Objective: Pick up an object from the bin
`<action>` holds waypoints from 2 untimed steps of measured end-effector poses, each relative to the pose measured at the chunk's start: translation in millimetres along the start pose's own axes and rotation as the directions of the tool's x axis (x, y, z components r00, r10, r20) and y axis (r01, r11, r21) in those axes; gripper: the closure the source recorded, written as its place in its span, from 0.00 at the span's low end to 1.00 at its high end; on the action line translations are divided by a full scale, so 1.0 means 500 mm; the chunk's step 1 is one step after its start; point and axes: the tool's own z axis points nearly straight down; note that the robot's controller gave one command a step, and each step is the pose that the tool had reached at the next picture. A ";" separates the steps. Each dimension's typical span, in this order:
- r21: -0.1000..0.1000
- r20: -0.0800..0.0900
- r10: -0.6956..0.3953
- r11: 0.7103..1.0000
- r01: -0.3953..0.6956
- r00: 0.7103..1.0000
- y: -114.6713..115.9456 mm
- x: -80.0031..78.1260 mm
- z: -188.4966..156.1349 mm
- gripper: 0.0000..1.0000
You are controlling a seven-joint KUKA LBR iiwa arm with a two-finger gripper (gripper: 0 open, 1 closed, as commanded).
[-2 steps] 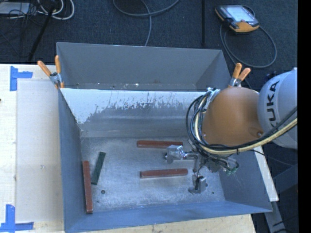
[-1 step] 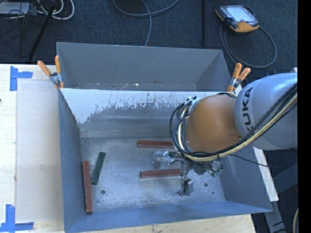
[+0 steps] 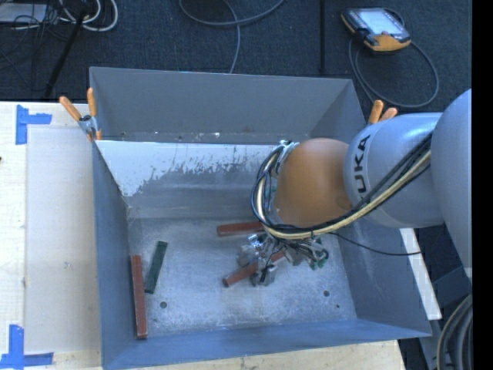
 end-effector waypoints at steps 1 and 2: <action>0.000 0.000 0.000 1.000 0.000 1.000 0.000 0.000 0.000 1.00; 0.002 0.002 0.065 0.998 -0.065 0.998 -0.038 0.082 -0.325 1.00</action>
Offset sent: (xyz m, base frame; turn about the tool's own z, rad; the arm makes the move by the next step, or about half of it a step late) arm -0.0295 -0.0352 0.1617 0.0612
